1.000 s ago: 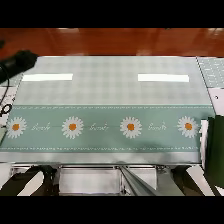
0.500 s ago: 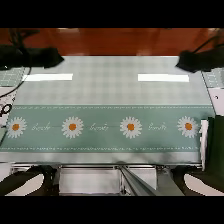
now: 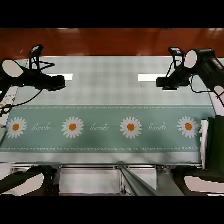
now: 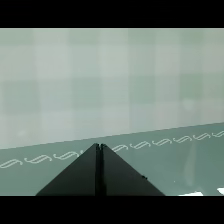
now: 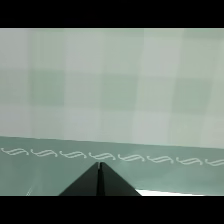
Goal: Fold the shirts.
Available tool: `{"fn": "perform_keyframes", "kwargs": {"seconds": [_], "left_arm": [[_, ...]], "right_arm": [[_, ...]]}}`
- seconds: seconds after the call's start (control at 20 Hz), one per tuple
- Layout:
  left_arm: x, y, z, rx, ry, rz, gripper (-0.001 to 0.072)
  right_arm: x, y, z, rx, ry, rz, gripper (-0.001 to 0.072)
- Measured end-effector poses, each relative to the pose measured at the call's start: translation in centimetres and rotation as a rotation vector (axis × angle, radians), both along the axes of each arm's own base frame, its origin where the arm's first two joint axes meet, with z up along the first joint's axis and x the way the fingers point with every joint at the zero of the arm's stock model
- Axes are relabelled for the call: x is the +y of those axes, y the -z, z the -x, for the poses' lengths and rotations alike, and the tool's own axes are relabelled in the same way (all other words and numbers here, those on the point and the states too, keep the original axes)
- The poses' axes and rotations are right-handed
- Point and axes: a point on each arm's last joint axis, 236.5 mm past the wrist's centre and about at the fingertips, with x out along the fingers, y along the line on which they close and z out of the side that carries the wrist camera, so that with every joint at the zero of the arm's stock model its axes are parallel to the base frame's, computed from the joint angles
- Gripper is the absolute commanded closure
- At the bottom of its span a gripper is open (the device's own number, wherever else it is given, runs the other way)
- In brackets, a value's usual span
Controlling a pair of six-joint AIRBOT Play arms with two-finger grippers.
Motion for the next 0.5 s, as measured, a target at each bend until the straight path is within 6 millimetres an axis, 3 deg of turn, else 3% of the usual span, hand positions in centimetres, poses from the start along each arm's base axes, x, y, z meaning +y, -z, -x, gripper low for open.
{"fn": "perform_keyframes", "kwargs": {"seconds": [0.5], "left_arm": [[0.2,2.7,1.4,-0.019,-0.043,-0.037,0.0688]], "right_arm": [[0.4,1.1,-0.4,-0.142,0.012,-0.037,0.0685]]}}
